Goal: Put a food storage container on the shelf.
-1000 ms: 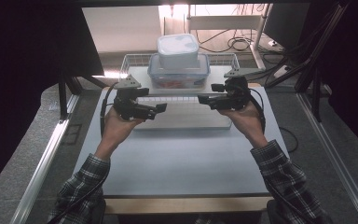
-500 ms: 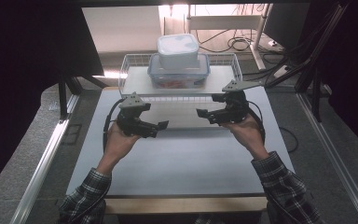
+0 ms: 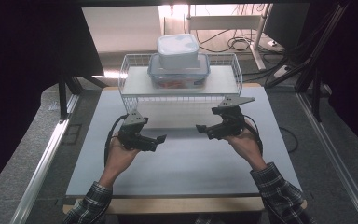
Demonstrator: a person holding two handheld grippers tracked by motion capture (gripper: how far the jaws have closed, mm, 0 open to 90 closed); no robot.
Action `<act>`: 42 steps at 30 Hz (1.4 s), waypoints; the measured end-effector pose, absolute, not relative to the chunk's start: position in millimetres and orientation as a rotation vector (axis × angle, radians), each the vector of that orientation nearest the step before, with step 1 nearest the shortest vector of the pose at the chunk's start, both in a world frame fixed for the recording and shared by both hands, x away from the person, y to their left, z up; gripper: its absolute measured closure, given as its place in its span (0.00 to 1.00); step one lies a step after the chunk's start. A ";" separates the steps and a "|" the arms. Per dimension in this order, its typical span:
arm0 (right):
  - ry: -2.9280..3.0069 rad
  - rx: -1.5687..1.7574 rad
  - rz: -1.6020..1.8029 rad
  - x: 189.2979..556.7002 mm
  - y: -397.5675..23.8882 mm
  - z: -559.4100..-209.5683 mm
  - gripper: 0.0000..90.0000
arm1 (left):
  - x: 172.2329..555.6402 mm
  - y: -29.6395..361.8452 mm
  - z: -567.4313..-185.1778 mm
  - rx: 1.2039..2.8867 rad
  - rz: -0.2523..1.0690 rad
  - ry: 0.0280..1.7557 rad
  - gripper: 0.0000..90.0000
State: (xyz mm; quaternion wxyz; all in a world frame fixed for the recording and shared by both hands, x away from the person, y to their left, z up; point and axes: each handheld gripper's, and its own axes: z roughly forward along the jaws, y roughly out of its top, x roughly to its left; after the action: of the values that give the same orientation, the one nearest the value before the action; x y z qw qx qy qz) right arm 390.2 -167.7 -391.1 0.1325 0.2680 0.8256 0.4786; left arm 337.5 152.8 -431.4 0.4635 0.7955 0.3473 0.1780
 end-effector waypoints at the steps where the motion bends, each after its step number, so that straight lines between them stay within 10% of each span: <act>1: 2.397 0.777 1.385 389.4 -168.4 -394.3 0.05 | 336.6 153.3 -434.4 1.955 0.434 0.857 0.03; 42: 2.326 0.937 1.292 343.1 -232.2 -455.3 0.01 | 287.3 187.8 -492.8 1.966 0.486 0.965 0.00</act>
State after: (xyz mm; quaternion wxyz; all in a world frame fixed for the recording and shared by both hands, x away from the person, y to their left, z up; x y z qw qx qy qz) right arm 343.1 -232.2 -455.3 0.1595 0.3277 0.8140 0.4522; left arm 287.3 187.8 -492.8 0.4341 0.7896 0.3874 0.1951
